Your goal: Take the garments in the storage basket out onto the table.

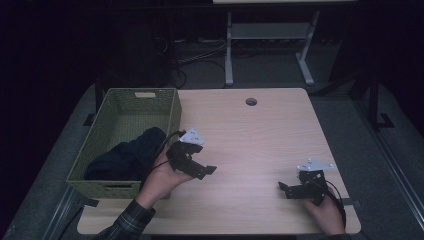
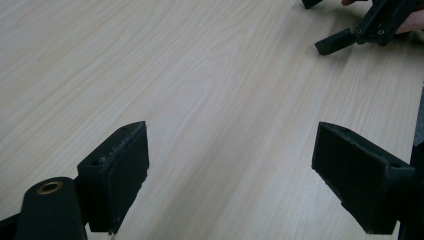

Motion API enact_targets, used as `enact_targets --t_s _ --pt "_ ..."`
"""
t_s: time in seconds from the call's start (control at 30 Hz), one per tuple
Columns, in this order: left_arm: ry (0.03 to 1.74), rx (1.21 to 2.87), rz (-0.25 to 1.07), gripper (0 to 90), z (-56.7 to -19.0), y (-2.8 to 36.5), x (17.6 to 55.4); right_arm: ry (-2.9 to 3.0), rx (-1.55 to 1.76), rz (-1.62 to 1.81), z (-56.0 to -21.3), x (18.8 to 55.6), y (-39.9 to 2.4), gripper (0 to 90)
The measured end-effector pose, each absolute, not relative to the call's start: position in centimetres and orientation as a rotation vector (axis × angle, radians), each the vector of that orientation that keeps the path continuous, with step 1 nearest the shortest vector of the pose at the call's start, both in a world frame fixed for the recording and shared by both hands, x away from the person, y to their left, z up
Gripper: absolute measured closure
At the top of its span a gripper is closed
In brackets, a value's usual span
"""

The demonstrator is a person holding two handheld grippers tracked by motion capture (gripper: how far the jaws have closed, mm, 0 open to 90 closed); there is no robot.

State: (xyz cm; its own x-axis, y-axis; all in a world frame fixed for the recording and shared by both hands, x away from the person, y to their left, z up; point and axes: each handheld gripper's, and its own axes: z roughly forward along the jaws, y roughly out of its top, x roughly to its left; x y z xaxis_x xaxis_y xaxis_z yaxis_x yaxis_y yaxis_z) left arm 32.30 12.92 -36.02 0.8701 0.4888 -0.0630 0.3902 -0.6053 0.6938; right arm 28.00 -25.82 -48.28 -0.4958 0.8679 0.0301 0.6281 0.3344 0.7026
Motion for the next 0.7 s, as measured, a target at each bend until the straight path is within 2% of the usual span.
enact_targets --t_s 0.7 --pt "0.662 2.255 0.159 14.8 -33.7 16.6 34.1 2.253 1.327 0.949 -48.3 27.9 -25.8 2.4"
